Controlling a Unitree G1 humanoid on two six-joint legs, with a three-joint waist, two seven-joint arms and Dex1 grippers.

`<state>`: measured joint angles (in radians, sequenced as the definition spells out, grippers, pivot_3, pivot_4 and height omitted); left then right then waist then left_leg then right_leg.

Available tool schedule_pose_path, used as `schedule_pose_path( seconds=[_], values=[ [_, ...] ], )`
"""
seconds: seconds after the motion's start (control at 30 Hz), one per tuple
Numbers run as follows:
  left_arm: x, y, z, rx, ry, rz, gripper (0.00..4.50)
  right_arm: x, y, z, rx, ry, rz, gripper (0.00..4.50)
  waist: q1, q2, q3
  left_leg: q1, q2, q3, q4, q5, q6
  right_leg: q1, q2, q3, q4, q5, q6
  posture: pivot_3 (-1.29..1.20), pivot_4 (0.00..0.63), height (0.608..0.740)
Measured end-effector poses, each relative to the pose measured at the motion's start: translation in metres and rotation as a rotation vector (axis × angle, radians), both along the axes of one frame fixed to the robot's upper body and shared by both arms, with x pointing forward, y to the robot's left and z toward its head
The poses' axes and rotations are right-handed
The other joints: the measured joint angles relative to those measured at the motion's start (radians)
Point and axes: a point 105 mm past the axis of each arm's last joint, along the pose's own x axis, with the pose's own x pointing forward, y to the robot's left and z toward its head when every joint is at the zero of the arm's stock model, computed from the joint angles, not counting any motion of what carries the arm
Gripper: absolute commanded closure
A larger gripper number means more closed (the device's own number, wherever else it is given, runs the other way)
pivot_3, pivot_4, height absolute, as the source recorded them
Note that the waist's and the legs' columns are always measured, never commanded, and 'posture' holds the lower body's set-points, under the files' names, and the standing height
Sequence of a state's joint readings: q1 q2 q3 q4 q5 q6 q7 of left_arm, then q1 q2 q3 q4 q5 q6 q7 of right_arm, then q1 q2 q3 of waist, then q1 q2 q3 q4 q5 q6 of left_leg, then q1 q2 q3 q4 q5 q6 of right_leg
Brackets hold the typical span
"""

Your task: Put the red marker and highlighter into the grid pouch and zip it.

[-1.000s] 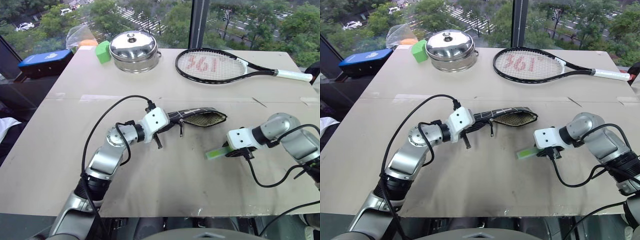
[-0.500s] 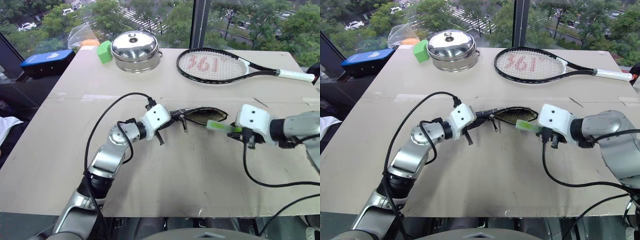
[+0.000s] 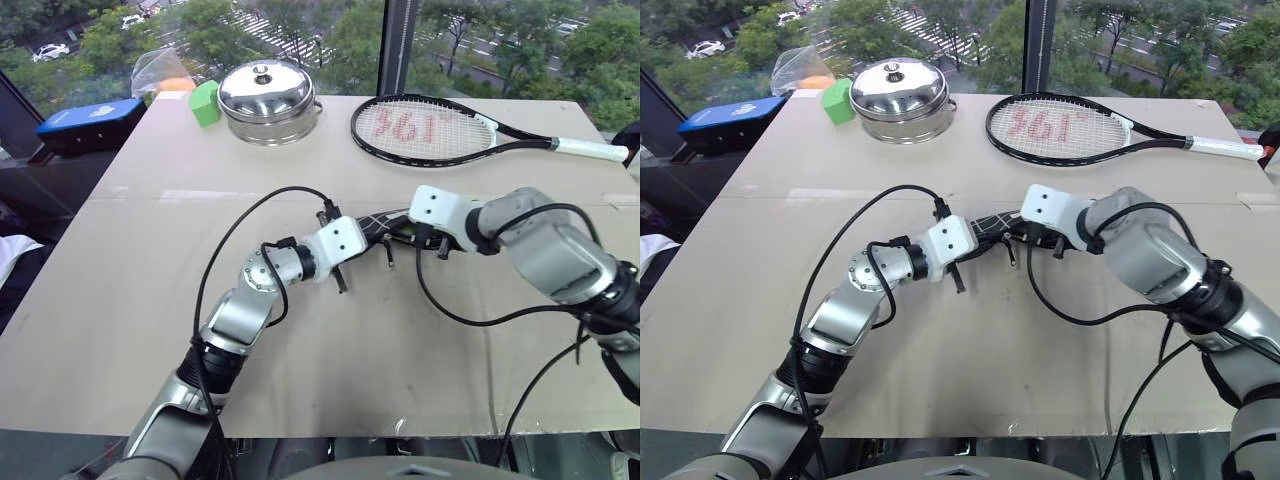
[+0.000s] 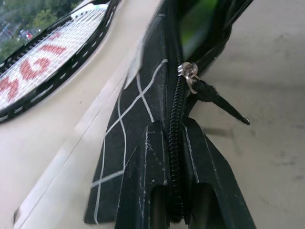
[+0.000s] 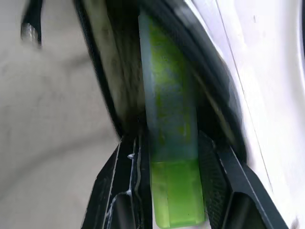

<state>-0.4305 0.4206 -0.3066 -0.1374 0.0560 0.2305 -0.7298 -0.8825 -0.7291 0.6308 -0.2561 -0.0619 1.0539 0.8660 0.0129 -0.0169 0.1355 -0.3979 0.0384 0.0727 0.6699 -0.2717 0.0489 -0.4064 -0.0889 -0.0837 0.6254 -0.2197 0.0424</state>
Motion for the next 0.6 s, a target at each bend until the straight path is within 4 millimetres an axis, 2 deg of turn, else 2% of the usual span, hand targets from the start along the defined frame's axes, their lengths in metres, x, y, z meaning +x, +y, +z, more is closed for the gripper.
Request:
schedule_pose_path(
  seconds=[0.1, 0.13, 0.17, 0.27, 0.3, 0.37, 0.47, 0.53, 0.6],
  values=[
    [0.001, -0.002, 0.001, -0.016, 0.002, 0.006, 4.5, 0.014, 0.004, -0.004, 0.007, -0.029, 0.01, 1.73, 0.003, 0.0, 0.0, -0.001, 0.0, 0.0, 0.0, 0.0, 0.0, 0.0, 0.0, 0.0, 0.0, 0.0, 0.0, 0.0, 0.15, 0.74],
    [0.001, -0.003, 0.0, -0.02, 0.008, 0.008, 4.5, 0.016, 0.003, -0.005, 0.007, -0.037, 0.01, 1.43, 0.004, 0.0, 0.0, -0.001, 0.0, 0.0, 0.001, 0.0, 0.0, 0.0, -0.001, 0.0, 0.0, 0.0, 0.0, 0.0, 0.15, 0.74],
    [0.001, -0.003, 0.0, -0.025, 0.018, 0.012, 4.5, 0.016, 0.001, -0.004, 0.029, -0.033, -0.001, 0.84, 0.004, 0.0, 0.0, -0.001, 0.0, 0.0, 0.001, 0.0, 0.0, 0.0, -0.001, 0.0, -0.001, 0.0, 0.0, 0.0, 0.15, 0.74],
    [0.003, 0.0, 0.0, -0.049, 0.054, 0.028, 4.5, 0.006, -0.006, 0.008, 0.158, 0.019, -0.033, 0.84, 0.003, 0.0, 0.0, -0.002, 0.0, 0.0, 0.0, 0.0, -0.001, 0.0, -0.001, 0.0, 0.0, 0.0, 0.0, 0.0, 0.15, 0.74],
    [0.005, 0.005, 0.001, -0.064, 0.078, 0.047, 4.5, -0.01, -0.013, 0.021, 0.28, 0.084, -0.05, 0.84, 0.005, 0.0, 0.0, -0.002, 0.001, -0.002, 0.0, 0.0, 0.0, 0.0, -0.001, -0.002, 0.0, 0.0, 0.0, 0.0, 0.15, 0.74],
    [0.008, 0.011, 0.002, -0.07, 0.089, 0.073, 4.5, -0.021, -0.019, 0.037, 0.366, 0.106, -0.058, 0.84, 0.002, 0.0, 0.0, -0.001, 0.001, -0.001, 0.0, -0.001, 0.002, 0.0, -0.001, -0.001, 0.0, 0.0, 0.0, 0.0, 0.15, 0.74],
    [0.013, 0.013, 0.006, -0.082, 0.113, 0.079, 4.5, -0.052, -0.025, 0.061, 0.581, 0.18, -0.059, 0.84, 0.002, 0.0, 0.0, 0.0, 0.002, -0.003, 0.0, -0.002, 0.004, 0.002, -0.001, -0.002, 0.0, 0.0, 0.0, 0.0, 0.15, 0.74],
    [0.016, 0.014, 0.008, -0.087, 0.124, 0.074, 4.5, -0.071, -0.021, 0.052, 0.656, 0.252, -0.071, 0.84, 0.001, -0.001, -0.001, 0.001, 0.002, -0.003, 0.0, -0.002, 0.004, 0.002, -0.001, -0.002, 0.0, 0.0, 0.0, 0.0, 0.15, 0.74],
    [0.016, 0.014, 0.009, -0.082, 0.126, 0.066, 4.5, -0.079, -0.016, 0.035, 0.692, 0.317, -0.097, 0.84, 0.0, -0.001, -0.001, 0.001, 0.002, -0.002, 0.0, -0.002, 0.004, 0.002, -0.001, -0.001, 0.0, 0.0, 0.0, 0.0, 0.15, 0.74]
  ],
)
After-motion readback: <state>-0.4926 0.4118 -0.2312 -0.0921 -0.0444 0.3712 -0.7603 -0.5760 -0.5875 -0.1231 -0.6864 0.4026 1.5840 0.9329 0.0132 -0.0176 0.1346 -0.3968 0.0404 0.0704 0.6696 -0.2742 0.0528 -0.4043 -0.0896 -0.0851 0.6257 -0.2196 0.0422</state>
